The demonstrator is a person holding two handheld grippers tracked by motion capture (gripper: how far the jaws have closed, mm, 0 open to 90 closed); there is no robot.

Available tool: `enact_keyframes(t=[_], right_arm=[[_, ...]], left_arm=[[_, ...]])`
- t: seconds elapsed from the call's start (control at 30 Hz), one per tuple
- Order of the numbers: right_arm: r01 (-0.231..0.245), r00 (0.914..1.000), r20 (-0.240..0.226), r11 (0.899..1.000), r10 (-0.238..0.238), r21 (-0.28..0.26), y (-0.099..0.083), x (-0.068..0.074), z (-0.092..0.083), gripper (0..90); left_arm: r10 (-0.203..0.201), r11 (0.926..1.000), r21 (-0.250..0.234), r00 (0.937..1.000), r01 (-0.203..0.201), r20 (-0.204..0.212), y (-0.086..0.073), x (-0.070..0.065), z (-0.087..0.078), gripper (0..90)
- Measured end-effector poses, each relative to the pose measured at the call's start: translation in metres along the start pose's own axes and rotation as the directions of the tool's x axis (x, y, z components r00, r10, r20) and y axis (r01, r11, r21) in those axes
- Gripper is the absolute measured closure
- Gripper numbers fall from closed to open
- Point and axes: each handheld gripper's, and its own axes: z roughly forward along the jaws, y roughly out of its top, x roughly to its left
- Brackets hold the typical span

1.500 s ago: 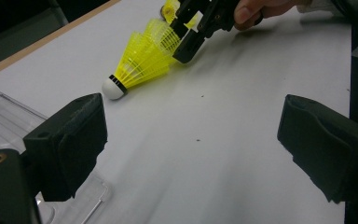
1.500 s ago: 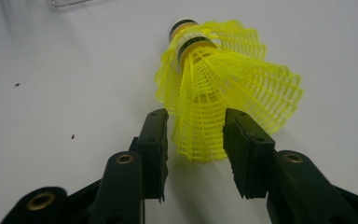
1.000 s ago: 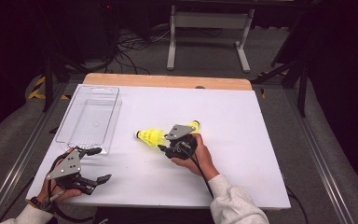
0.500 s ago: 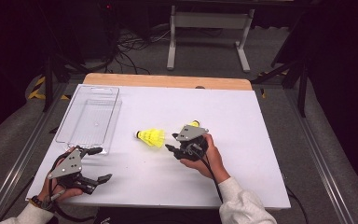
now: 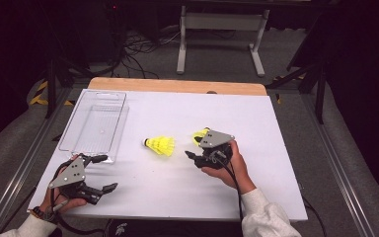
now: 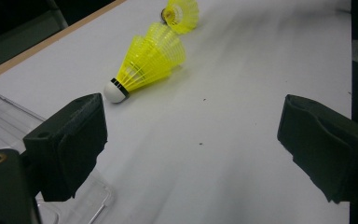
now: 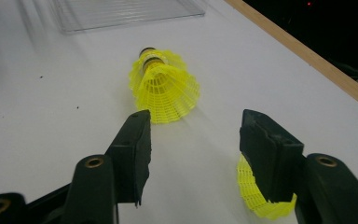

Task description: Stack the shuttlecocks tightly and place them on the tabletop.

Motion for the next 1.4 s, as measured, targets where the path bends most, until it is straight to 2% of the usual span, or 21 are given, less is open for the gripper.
enact_keyframes(t=[0.03,0.13,0.47,0.6,0.73,0.83,0.9,1.0,1.1,1.37,1.4], right_arm=[[0.002,1.0,0.002,1.0,-0.002,0.001,-0.001,-0.001,-0.001,41.5],[0.005,0.9998,0.017,1.0,-0.005,0.003,-0.002,-0.003,-0.002,40.1],[-0.03,0.9978,0.059,0.999,0.03,-0.012,-0.009,-0.013,-0.014,34.8],[-0.031,0.9943,0.102,0.999,0.03,0.008,-0.012,-0.016,-0.015,33.1],[-0.067,0.9864,0.152,0.998,0.064,0.017,-0.017,-0.022,-0.013,31.9],[-0.082,0.9767,0.202,0.996,0.072,0.038,-0.021,-0.024,-0.007,31.8],[-0.096,0.9756,0.202,0.994,0.086,0.044,-0.023,-0.026,-0.002,31.9],[-0.114,0.9694,0.225,0.991,0.097,0.064,-0.027,-0.03,0.007,32.8],[-0.149,0.9625,0.239,0.986,0.128,0.072,-0.031,-0.035,0.016,35.9],[-0.182,0.9475,0.286,0.977,0.144,0.111,-0.038,-0.043,0.032,48.3],[-0.185,0.9433,0.299,0.976,0.144,0.115,-0.038,-0.044,0.034,51.2]], left_arm=[[0.01,0.9999,0.004,1.0,-0.01,-0.001,0.0,0.001,0.0,9.1],[0.002,1.0,0.004,1.0,-0.002,0.003,0.0,0.0,0.001,9.1],[0.002,1.0,0.006,1.0,-0.002,0.002,0.0,0.0,0.001,9.1],[0.004,1.0,0.003,1.0,-0.004,-0.002,0.0,-0.001,0.0,9.1],[0.006,1.0,0.008,1.0,-0.006,-0.001,0.0,-0.002,0.0,9.1],[0.004,1.0,0.006,1.0,-0.004,-0.001,0.0,-0.002,0.0,9.1],[0.003,1.0,0.007,1.0,-0.003,0.001,0.0,-0.001,0.001,9.1],[0.003,1.0,0.008,1.0,-0.003,0.001,0.0,-0.001,0.001,9.1],[0.004,0.9999,0.013,1.0,-0.004,0.001,0.0,0.0,0.002,9.1],[0.009,0.9998,0.015,1.0,-0.009,0.0,-0.001,0.0,0.002,9.1],[0.005,0.9999,0.015,1.0,-0.005,0.003,-0.001,0.0,0.003,9.1]])
